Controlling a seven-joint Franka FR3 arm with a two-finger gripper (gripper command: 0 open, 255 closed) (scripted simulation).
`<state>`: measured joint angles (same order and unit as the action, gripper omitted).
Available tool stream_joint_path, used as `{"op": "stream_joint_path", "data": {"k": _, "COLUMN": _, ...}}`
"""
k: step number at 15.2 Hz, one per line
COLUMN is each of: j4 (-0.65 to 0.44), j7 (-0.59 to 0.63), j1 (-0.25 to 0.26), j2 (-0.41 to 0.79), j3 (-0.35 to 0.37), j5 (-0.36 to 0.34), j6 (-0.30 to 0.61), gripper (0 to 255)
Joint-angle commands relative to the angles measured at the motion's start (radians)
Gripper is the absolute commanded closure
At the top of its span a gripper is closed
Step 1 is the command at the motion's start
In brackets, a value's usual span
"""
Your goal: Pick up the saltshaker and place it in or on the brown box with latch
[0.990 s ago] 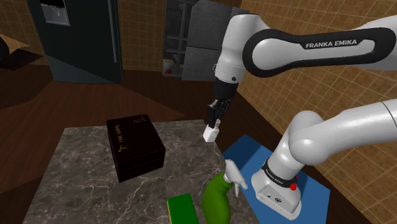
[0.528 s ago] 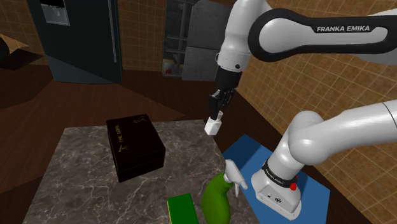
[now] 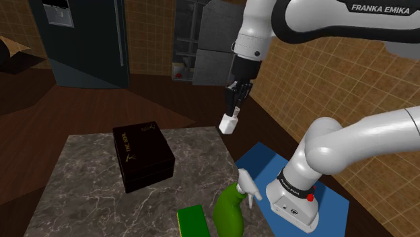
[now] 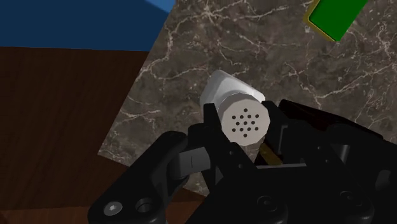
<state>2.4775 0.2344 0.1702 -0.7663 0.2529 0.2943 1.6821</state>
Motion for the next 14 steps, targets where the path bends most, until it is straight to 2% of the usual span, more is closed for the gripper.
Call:
{"op": "stream_joint_path", "data": {"k": 1, "j4": -0.023, "j7": 0.003, "j1": -0.001, "j2": 0.003, "j3": -0.003, "j5": -0.004, "j6": -0.020, "gripper": 255}}
{"op": "stream_joint_path", "data": {"k": 8, "j4": -0.256, "j7": 0.105, "j1": -0.020, "j2": 0.274, "j3": 0.104, "j5": -0.003, "j6": 0.041, "gripper": 255}}
{"op": "stream_joint_path", "data": {"k": 14, "j4": -0.496, "j7": 0.216, "j1": -0.034, "j2": 0.516, "j3": 0.192, "j5": -0.061, "j6": 0.054, "gripper": 255}}
